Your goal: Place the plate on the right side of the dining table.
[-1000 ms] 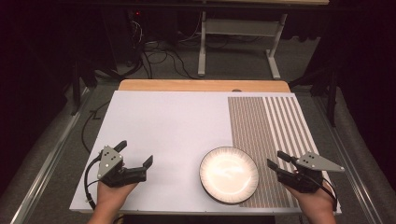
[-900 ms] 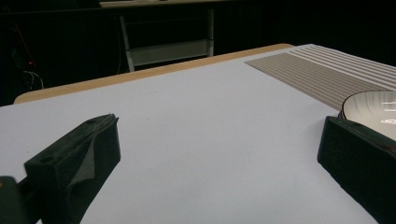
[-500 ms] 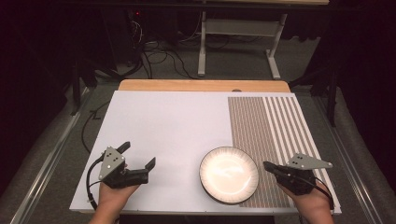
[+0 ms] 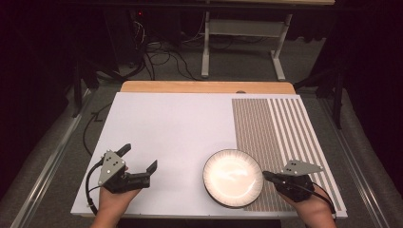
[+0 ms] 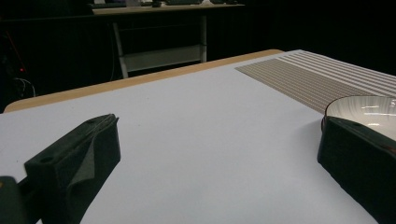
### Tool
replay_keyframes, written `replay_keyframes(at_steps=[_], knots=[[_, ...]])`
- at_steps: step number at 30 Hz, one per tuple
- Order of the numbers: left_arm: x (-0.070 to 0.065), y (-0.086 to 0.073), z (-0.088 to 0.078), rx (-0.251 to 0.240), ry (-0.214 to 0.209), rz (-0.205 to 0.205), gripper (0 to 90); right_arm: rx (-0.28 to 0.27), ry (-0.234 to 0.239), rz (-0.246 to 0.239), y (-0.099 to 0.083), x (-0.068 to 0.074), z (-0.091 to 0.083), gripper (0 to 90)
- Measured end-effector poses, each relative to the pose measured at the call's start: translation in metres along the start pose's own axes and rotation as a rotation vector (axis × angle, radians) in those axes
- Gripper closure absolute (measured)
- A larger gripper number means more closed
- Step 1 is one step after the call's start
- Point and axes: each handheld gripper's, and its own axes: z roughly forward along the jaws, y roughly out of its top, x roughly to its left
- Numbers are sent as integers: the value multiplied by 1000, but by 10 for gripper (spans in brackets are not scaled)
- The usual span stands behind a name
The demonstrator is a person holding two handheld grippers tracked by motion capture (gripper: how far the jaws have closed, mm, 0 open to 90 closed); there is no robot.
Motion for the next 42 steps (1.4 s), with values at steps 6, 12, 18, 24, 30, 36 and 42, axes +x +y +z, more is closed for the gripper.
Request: replay_keyframes(at_steps=[6, 12, 18, 24, 30, 36, 42], knots=[[1, -1, 2, 10, -2, -6, 0, 4, 10, -4, -1, -1, 2, 900], [0, 0, 1, 6, -2, -7, 0, 10, 4, -15, 0, 1, 3, 900], [-1, -1, 1, 3, -9, -17, 0, 22, -8, -29, 0, 3, 3, 900], [0, -1, 2, 7, -9, -23, 0, 20, -8, -33, 1, 3, 3, 900], [0, -1, 2, 10, -11, -21, 0, 17, -13, -35, 1, 4, 3, 900], [-1, -1, 3, 8, -11, -23, 0, 14, -15, -34, 1, 5, 3, 900], [0, -1, 2, 9, -10, -20, 0, 20, -10, -34, 1, 6, 4, 900]])
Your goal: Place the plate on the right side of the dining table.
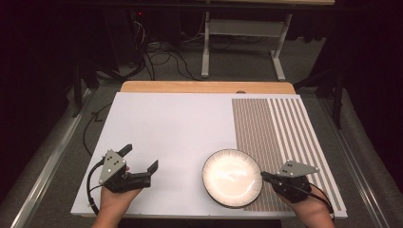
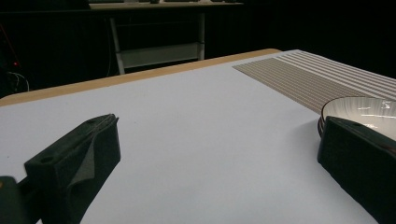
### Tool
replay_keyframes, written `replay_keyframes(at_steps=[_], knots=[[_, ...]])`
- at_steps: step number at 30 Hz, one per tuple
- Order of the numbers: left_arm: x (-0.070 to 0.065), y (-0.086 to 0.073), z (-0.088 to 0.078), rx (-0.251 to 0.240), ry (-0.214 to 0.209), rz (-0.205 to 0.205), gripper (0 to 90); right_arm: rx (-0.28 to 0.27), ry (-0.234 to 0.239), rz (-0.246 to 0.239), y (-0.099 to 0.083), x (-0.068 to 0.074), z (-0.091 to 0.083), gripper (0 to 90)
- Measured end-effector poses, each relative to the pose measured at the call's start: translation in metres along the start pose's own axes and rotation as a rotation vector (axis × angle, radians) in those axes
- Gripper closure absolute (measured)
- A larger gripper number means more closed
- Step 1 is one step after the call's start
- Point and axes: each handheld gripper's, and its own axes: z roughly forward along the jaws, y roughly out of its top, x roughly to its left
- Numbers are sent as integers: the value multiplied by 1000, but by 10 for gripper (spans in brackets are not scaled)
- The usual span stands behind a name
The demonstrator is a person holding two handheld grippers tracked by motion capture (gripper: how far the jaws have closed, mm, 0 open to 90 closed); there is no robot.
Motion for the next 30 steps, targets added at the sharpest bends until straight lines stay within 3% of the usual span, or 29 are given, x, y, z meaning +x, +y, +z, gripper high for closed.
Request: replay_keyframes(at_steps=[20, 30], knots=[[1, 0, -1, -10, 3, -13, 0, 3, 34, 8, 1, 1, 4, 900], [2, 1, -2, -11, -20, -32, 4, -2, 65, 5, 3, 7, 10, 900]])
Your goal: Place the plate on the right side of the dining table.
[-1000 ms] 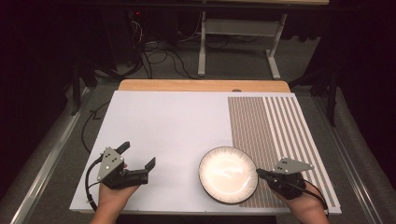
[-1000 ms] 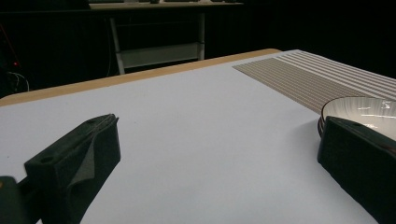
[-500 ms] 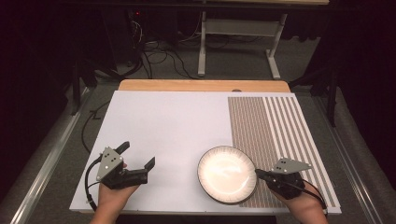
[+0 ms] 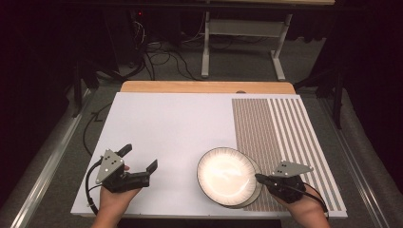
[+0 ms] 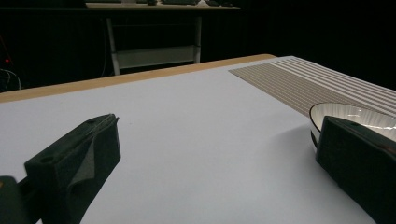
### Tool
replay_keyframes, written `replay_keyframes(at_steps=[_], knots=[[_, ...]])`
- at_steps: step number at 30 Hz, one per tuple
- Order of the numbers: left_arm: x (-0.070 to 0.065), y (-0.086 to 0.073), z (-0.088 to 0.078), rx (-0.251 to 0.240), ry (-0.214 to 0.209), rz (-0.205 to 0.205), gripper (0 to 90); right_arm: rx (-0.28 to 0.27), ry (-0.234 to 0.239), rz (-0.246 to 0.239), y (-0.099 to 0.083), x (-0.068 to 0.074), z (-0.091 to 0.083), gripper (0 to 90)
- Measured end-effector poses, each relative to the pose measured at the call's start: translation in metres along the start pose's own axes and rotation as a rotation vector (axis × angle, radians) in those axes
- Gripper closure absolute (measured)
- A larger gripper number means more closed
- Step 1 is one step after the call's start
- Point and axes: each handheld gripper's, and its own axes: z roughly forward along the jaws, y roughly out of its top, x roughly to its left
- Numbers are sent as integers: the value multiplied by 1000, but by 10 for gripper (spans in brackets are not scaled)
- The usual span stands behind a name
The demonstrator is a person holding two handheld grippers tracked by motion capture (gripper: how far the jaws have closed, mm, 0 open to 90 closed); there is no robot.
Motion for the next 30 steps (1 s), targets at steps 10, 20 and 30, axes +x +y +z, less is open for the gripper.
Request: replay_keyframes(at_steps=[10, 20, 30], knots=[[-2, 0, -1, -13, -2, 16, 4, -3, 8, -8, 1, 3, 4, 900], [-2, 0, 0, -6, -13, 1, 5, 1, 13, -7, 1, 3, 4, 900], [-3, 0, 0, -2, -18, 1, 5, 3, 6, -20, 2, 4, 4, 900]])
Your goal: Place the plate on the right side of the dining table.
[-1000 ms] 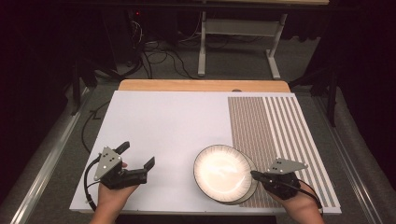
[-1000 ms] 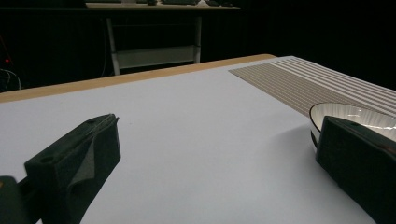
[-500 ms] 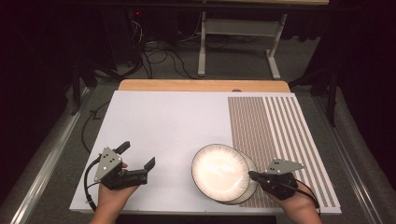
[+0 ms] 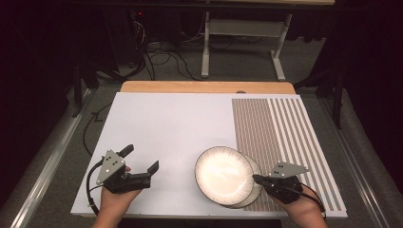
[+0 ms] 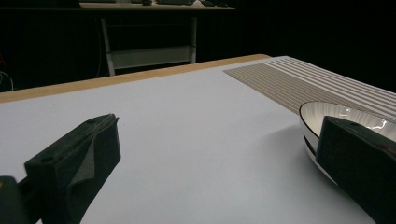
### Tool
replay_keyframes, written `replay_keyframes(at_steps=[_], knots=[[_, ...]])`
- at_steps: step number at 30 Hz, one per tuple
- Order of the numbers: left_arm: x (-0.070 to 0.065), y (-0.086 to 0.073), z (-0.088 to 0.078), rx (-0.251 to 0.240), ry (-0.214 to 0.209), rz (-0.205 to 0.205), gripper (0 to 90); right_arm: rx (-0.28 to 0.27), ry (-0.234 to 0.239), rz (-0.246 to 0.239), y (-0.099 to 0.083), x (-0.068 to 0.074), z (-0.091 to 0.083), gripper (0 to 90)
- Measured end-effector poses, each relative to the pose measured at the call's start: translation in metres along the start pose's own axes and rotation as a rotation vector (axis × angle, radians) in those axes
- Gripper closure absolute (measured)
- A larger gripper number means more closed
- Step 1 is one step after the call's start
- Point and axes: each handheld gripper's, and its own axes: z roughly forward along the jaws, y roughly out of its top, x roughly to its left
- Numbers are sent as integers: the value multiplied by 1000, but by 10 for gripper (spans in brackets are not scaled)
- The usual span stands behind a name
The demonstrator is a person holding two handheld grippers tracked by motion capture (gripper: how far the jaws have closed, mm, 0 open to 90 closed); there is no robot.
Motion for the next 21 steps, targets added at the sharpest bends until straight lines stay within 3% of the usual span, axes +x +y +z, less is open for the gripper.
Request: replay_keyframes(at_steps=[15, 21], knots=[[1, -1, 1, 5, 3, 5, 5, 7, 0, 3, 0, 1, 2, 900], [-1, 0, 0, -3, 2, 10, 5, 26, 8, -31, 3, 8, 8, 900]])
